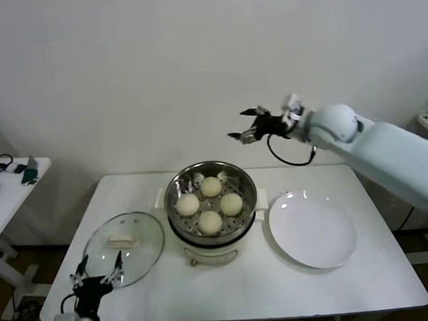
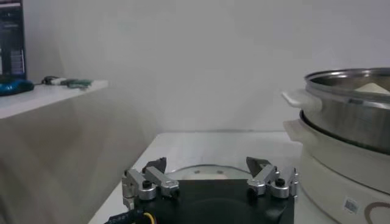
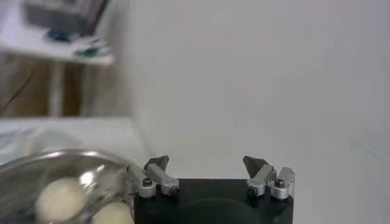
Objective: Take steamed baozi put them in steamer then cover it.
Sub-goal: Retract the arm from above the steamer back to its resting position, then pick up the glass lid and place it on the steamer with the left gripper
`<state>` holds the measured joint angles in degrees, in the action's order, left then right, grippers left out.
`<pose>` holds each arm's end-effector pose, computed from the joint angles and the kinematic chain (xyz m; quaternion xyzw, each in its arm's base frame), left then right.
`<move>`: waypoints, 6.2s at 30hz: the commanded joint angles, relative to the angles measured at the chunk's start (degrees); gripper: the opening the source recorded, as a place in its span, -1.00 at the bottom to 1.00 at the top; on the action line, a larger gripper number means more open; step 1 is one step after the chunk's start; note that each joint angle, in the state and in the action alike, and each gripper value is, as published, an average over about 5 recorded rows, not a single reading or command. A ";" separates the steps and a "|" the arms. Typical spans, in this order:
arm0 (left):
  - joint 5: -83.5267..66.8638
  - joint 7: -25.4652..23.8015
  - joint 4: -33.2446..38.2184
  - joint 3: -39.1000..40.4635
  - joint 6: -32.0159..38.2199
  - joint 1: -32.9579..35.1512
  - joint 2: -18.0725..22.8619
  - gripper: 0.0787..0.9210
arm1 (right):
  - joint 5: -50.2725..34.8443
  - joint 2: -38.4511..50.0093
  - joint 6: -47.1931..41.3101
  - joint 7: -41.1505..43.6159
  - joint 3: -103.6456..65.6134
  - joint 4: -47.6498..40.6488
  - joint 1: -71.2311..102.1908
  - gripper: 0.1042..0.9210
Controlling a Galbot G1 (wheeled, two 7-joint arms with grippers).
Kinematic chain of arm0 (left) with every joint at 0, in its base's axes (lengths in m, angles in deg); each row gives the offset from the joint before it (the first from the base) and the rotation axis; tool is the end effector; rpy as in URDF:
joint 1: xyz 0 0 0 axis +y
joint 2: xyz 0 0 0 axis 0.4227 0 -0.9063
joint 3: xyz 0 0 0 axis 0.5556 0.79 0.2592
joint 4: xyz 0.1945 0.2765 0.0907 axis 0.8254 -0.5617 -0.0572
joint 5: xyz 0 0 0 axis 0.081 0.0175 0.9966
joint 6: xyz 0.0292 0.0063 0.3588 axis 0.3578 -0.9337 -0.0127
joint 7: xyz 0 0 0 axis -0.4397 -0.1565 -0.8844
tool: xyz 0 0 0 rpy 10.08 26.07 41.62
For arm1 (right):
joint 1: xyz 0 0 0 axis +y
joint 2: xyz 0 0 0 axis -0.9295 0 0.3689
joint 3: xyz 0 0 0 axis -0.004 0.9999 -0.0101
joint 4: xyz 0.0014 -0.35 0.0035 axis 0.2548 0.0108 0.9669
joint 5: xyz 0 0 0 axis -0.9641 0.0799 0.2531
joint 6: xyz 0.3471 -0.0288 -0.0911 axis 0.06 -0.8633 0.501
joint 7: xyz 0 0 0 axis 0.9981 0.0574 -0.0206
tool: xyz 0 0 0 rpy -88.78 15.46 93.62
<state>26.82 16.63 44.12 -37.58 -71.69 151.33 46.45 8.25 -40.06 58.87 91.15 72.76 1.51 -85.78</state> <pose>0.1439 0.0973 -0.3361 0.0728 -0.9893 -0.0304 0.1226 0.5035 -0.0772 -0.0808 0.3725 -0.9031 0.1969 0.0827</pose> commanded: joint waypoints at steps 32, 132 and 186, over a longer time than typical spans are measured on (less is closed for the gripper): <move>75.31 26.50 -8.58 1.97 9.41 -1.15 -9.30 0.77 | 29.52 -33.56 40.66 -9.93 -71.76 11.85 104.59 0.76; 58.82 -9.48 9.88 25.23 -35.02 -30.64 -35.18 -0.85 | 40.54 -40.75 46.91 -17.34 -66.69 11.36 108.82 0.76; 97.61 -9.02 -15.40 47.01 -32.88 -38.38 2.75 -0.85 | 40.72 -40.39 47.52 -17.11 -67.02 9.22 105.93 0.76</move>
<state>124.42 6.78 30.07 9.98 -104.81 113.04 49.22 49.03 -80.40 106.42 73.99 5.72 10.79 20.20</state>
